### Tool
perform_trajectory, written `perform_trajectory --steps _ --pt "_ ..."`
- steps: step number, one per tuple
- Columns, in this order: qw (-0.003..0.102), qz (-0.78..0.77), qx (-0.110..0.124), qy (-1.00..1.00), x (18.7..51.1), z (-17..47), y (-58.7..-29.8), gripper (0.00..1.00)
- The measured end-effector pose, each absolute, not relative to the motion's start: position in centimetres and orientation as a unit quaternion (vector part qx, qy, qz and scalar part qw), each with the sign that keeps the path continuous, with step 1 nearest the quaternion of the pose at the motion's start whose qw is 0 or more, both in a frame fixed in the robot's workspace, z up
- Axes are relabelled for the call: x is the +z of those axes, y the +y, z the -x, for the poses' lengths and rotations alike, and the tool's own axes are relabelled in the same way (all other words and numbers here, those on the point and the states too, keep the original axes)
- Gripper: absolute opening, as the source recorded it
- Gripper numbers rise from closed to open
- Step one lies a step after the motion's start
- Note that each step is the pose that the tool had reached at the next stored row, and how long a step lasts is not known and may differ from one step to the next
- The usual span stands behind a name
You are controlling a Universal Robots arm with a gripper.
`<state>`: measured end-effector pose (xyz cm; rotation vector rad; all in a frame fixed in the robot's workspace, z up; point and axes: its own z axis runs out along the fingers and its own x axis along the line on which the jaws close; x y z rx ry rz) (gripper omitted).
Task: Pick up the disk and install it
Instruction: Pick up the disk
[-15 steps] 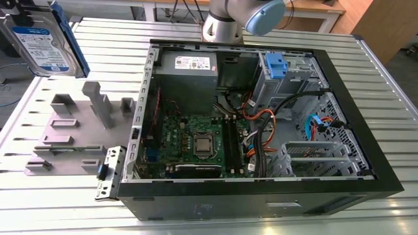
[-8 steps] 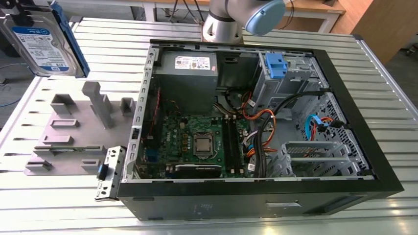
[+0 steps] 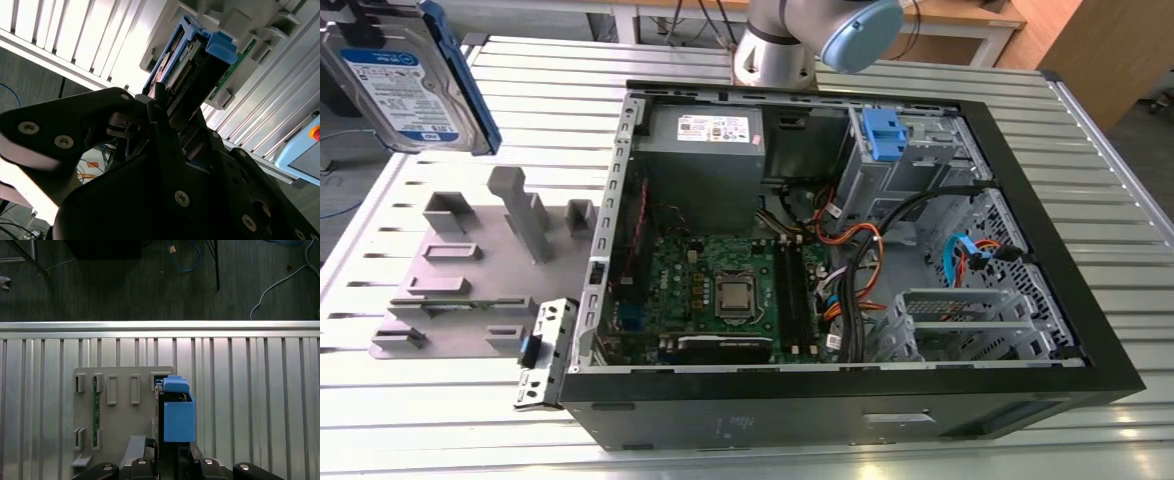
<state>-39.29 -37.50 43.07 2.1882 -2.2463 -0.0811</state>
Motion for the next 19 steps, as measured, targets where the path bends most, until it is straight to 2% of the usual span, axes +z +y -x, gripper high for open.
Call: perform_trajectory --steps 19 --pt "0.002 -0.698 -0.026 -0.716 44.7 39.3 -37.5 0.35"
